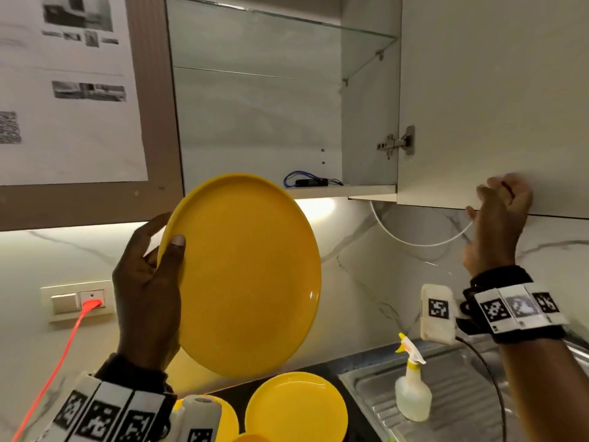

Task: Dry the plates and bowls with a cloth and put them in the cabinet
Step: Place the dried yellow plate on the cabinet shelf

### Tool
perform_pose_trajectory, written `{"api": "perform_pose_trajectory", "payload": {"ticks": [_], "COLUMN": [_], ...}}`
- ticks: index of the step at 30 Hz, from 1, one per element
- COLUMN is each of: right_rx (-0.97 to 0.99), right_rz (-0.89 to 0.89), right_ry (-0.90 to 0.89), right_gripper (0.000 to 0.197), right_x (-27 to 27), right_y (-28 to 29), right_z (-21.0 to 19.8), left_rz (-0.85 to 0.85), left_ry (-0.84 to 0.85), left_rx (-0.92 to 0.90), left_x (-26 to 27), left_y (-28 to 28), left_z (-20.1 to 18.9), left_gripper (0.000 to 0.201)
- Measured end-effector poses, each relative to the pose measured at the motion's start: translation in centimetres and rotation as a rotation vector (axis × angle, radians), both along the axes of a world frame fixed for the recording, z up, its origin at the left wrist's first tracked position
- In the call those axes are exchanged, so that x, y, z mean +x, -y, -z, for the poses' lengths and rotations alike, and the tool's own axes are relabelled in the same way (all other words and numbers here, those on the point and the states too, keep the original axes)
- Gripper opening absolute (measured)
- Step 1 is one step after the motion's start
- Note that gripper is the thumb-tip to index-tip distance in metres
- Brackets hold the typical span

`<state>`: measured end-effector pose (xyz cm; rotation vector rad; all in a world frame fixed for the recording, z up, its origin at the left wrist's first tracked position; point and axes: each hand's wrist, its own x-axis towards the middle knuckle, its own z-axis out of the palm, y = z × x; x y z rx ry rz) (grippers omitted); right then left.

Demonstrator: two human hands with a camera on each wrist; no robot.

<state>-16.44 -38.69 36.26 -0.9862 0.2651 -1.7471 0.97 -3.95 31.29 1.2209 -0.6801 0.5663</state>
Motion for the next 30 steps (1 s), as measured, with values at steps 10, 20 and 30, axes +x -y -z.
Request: {"api": "perform_pose_trajectory", "payload": {"ticks": [10,20,30], "right_rx": [-0.644,-1.494,-1.306], "right_rz": [0.158,0.219,0.248], "right_ry": [-0.476,-0.989,-0.356], "right_gripper": [0.054,0.099,0.026], "right_x": [3.1,8.0,9.1], "right_y": [-3.7,-6.9,-7.0], "right_z": [1.5,4.3,-2.6], "left_rz": [0.004,0.104,0.336], "left_ry": [-0.041,-0.064,0.098], "left_rx": [-0.031,-0.182,-0.22], "left_x": [1.8,2.0,2.0], "left_y": [-0.1,0.6,0.8], "left_z": [-3.2,-9.7,-12.9], "left_gripper": [0.035,0.034,0.045]}}
